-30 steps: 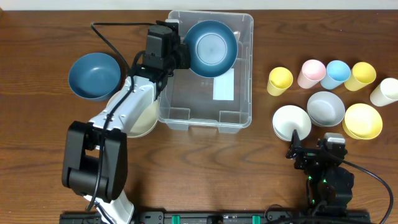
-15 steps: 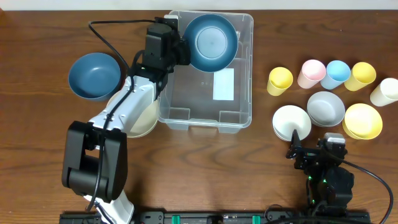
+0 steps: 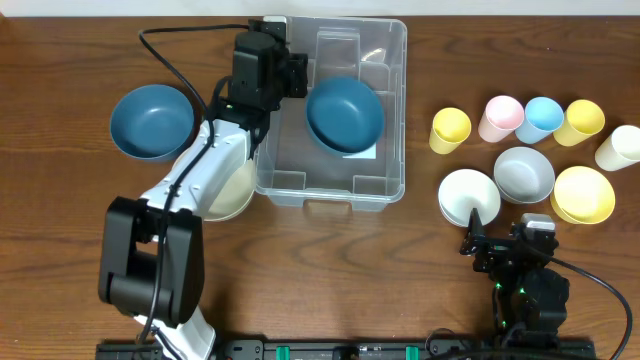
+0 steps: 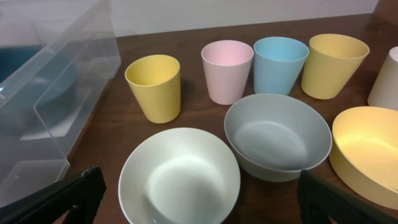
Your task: Pack container
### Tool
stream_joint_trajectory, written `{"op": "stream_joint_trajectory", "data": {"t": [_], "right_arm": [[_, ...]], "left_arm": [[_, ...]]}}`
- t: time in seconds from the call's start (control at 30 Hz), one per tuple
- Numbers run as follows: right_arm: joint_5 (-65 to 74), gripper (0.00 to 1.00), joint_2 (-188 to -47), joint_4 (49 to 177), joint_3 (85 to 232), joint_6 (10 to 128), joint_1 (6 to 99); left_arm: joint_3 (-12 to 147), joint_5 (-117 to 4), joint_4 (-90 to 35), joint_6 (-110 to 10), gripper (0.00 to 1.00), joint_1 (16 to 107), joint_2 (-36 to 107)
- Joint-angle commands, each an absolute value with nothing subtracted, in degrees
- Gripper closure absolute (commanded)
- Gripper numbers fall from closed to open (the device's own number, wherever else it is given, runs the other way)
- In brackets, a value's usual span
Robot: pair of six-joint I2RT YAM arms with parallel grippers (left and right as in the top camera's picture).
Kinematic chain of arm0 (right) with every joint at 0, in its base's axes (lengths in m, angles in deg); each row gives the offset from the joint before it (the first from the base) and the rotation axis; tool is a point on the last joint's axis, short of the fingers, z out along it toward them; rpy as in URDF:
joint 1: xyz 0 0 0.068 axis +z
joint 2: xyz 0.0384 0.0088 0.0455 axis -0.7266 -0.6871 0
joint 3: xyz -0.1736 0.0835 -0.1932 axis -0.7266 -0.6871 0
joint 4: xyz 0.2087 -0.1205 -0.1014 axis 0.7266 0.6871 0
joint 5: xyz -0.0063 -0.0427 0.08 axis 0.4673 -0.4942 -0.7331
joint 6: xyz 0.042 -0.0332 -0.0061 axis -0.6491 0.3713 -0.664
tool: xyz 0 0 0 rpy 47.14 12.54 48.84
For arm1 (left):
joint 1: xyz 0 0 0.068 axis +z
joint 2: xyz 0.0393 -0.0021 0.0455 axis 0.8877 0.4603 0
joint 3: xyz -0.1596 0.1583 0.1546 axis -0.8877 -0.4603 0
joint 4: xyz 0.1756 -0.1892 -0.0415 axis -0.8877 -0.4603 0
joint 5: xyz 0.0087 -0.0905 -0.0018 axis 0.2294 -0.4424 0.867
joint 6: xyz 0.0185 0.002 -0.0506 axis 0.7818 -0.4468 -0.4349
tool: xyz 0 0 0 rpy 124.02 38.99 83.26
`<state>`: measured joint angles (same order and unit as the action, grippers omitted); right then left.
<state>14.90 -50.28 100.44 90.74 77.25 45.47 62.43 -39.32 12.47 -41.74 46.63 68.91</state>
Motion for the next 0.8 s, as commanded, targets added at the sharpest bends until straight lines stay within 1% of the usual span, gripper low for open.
{"op": "stream_joint_trajectory", "data": {"t": [0.0, 0.03, 0.07, 0.1, 0.13, 0.17, 0.2, 0.4, 0.47, 0.5, 0.53, 0.6, 0.67, 0.7, 0.77], "right_arm": [[15.3, 0.01, -49.9, 100.5, 90.6, 76.6, 45.0], [15.3, 0.01, -49.9, 100.5, 90.6, 76.6, 45.0], [15.3, 0.01, -49.9, 100.5, 90.6, 76.6, 45.0], [15.3, 0.01, -49.9, 100.5, 90.6, 76.6, 45.0], [15.3, 0.01, -49.9, 100.5, 90.6, 76.6, 45.0], [15.3, 0.01, -49.9, 100.5, 90.6, 76.6, 45.0], [15.3, 0.01, -49.9, 100.5, 90.6, 76.6, 45.0], [15.3, 0.01, -49.9, 100.5, 90.6, 76.6, 45.0], [15.3, 0.01, -49.9, 100.5, 90.6, 76.6, 45.0], [15.3, 0.01, -49.9, 100.5, 90.6, 76.6, 45.0], [15.3, 0.01, -49.9, 100.5, 90.6, 76.6, 45.0], [15.3, 0.01, -49.9, 100.5, 90.6, 76.6, 45.0], [15.3, 0.01, -49.9, 100.5, 90.6, 76.6, 45.0], [15.3, 0.01, -49.9, 100.5, 90.6, 76.6, 45.0], [15.3, 0.01, -49.9, 100.5, 90.6, 76.6, 45.0]], "left_arm": [[64.3, -38.8, 11.1, -41.2, 0.59, 46.4, 64.1], [64.3, -38.8, 9.9, -41.2, 0.57, 46.5, 62.8], [64.3, -38.8, 8.6, -41.2, 0.53, 46.5, 61.5], [64.3, -38.8, 6.8, -41.2, 0.46, 46.6, 59.9], [64.3, -38.8, 5.0, -41.2, 0.29, 46.6, 58.6], [64.3, -38.8, 3.1, -41.2, 0.07, 46.6, 57.1], [64.3, -38.8, 0.4, -41.2, 0.02, 46.6, 55.3], [64.3, -40.2, -15.1, -41.2, 0.01, 46.6, 47.4], [64.3, -40.3, -20.2, -41.2, 0.25, 46.6, 46.4], [64.3, -40.3, -21.7, -41.2, 0.33, 46.6, 46.5], [64.3, -40.4, -23.3, -41.2, 0.36, 46.6, 46.7], [64.3, -41.3, -26.8, -40.4, 0.37, 46.2, 47.7], [64.3, -45.0, -30.9, -36.6, 0.37, 45.8, 48.5], [64.3, -46.2, -33.0, -35.6, 0.36, 45.4, 49.0], [64.3, -46.4, -35.8, -35.3, 0.3, 44.9, 49.7]]}}
